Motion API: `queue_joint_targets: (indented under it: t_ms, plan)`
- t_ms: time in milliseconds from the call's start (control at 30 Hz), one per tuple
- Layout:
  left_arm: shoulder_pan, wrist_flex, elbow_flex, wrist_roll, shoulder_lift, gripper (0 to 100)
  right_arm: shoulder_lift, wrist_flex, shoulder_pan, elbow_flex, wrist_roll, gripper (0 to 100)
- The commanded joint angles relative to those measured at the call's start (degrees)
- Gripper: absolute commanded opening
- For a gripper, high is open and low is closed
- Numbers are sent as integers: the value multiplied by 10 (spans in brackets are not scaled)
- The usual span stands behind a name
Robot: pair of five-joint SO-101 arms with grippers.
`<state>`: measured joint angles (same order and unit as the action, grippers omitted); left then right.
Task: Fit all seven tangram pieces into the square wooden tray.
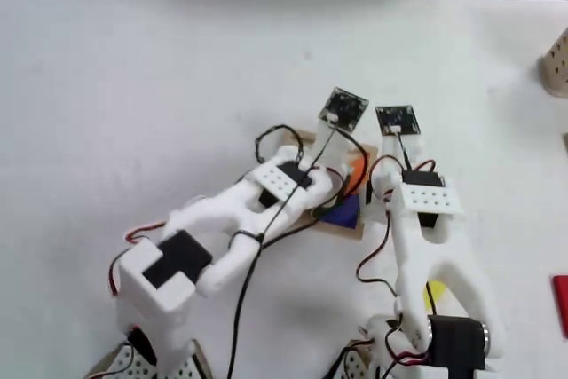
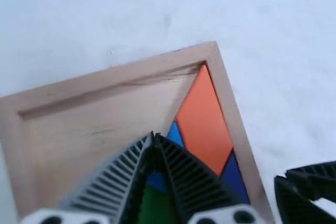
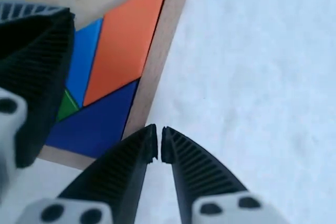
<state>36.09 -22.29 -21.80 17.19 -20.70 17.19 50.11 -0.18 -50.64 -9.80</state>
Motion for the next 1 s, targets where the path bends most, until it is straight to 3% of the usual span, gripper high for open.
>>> queue_joint_targets:
  t_ms: [0, 233, 400, 533, 967]
  plan:
    - [25, -3, -5, -15, 36, 21, 16, -9, -7, 5, 1, 21]
    - [-52, -8, -24, -14, 95, 21, 16, -9, -7, 5, 1, 21]
    - [-166, -3, -38, -14, 145, 22, 16, -9, -6, 4, 1, 21]
    - [-240, -3, 14, -14, 109, 22, 16, -9, -6, 4, 1, 21]
    - [-182, -8, 190, -14, -95, 22, 16, -9, -3, 4, 1, 21]
